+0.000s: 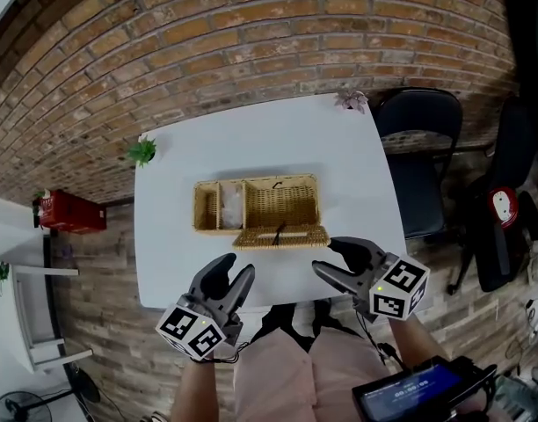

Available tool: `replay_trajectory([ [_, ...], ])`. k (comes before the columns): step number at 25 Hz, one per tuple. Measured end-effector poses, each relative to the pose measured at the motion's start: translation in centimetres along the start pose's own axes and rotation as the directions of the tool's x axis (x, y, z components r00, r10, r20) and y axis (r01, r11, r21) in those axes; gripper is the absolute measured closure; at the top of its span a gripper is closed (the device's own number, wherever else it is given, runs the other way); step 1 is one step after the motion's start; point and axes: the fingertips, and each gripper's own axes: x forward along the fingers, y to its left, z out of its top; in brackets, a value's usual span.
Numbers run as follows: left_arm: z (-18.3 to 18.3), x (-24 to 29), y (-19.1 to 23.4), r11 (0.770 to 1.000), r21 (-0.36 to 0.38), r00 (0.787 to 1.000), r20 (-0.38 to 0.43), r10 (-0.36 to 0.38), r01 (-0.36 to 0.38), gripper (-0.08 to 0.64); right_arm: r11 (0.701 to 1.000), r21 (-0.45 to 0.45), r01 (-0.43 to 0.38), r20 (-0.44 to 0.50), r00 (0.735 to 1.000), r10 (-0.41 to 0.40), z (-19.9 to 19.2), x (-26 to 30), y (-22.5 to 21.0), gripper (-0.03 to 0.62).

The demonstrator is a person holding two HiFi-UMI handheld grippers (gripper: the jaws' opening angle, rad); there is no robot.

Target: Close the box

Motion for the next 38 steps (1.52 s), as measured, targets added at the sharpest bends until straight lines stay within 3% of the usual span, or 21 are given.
replay_trajectory([
  [14, 2.8, 3.2, -0.6, 0.999, 0.014, 0.997, 0.058, -0.048, 0.047, 0.37, 0.996, -0.053, 0.07, 0.066, 0.996, -0.066, 2.7, 0.5, -0.4, 0.379],
  [22, 3.4, 4.7, -0.6, 0.995, 0.076, 0.997, 0.029, -0.074, 0.072, 0.371, 0.99, -0.097, 0.105, 0.09, 0.991, -0.097, 4.3, 1.2, -0.5, 0.388],
  [38, 3.8, 6.2, 0.8, 0.99, 0.071, 0.993, 0.011, -0.121, 0.12, 0.371, 0.978, -0.092, 0.186, 0.117, 0.978, -0.175, 5.0, 2.2, -1.9, 0.388],
])
